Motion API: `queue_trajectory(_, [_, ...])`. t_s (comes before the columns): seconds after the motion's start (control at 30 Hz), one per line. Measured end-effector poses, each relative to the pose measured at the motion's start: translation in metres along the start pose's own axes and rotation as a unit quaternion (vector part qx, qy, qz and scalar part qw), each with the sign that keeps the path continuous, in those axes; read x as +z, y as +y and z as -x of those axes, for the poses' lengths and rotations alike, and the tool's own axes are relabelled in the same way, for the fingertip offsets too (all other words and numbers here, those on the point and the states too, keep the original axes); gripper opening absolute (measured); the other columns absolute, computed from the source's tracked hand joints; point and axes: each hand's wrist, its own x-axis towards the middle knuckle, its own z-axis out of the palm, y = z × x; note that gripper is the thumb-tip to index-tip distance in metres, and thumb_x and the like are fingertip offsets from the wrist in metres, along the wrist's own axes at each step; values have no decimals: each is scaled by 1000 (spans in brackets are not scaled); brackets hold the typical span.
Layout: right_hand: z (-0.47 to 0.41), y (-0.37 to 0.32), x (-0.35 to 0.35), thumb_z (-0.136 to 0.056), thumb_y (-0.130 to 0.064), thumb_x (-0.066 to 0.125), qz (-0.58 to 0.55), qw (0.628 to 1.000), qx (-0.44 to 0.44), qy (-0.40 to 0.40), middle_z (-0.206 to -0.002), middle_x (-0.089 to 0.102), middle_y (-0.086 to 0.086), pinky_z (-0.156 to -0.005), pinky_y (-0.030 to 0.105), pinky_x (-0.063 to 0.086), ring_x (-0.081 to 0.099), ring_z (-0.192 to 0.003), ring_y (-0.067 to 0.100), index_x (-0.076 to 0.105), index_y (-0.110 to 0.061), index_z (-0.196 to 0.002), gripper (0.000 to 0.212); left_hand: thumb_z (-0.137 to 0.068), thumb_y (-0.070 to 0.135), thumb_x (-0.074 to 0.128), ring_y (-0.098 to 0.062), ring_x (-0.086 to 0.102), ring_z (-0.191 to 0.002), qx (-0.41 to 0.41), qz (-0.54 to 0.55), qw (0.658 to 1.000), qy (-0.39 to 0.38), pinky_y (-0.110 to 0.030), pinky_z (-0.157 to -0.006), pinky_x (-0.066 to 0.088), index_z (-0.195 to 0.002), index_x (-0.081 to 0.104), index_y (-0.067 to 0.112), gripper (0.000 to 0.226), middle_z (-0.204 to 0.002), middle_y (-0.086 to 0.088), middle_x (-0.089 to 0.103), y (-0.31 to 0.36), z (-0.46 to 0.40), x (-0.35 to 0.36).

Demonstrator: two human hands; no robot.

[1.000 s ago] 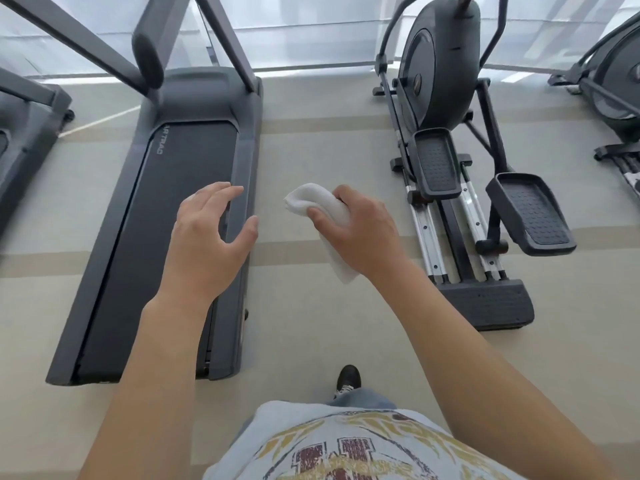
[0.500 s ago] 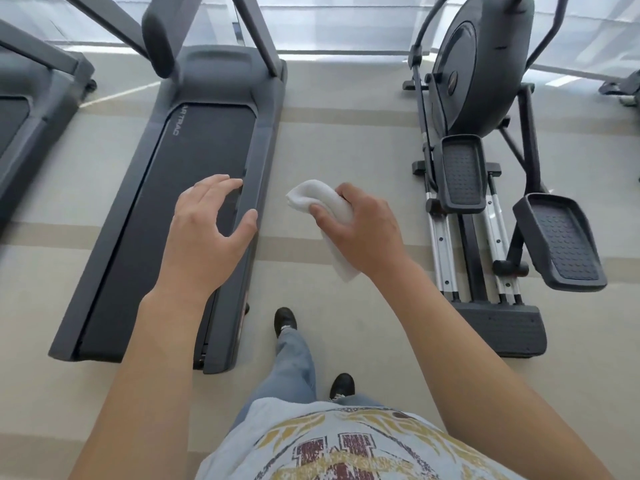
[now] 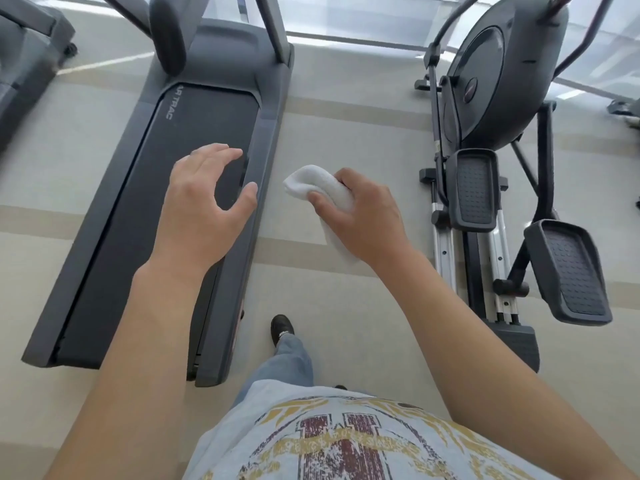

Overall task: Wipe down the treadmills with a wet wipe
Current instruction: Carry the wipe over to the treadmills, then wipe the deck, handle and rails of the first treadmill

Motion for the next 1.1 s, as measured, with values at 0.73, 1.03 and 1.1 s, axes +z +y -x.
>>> queue_trajectory(0.73, [-169, -73, 87, -93, -53, 67, 21, 997, -51, -54, -79, 64, -7, -68, 41, 53, 60, -74, 18, 62, -22, -91, 32, -100, 39, 63, -19, 45, -144, -67, 28, 997, 26, -29, -118, 32, -145, 58, 22, 48, -151, 5, 55, -105, -127, -19])
queue_trajectory(1.03, [-267, -66, 104, -93, -51, 67, -4, 987, -116, -111, -83, 64, -12, -68, 36, 52, 60, -75, 11, 63, -25, -98, 26, -101, 36, 64, -17, 45, -143, -147, 13, 988, 55, -25, -114, 32, -149, 53, 23, 51, -151, 7, 54, -115, -191, 5])
queue_trajectory(1.1, [-295, -63, 103, -93, -51, 66, -1, 983, -134, -126, -86, 65, -12, -70, 37, 53, 60, -77, 11, 65, -25, -100, 27, -100, 37, 64, -16, 45, -144, -171, 14, 983, 66, -24, -114, 32, -151, 51, 24, 54, -152, 8, 53, -114, -209, 13])
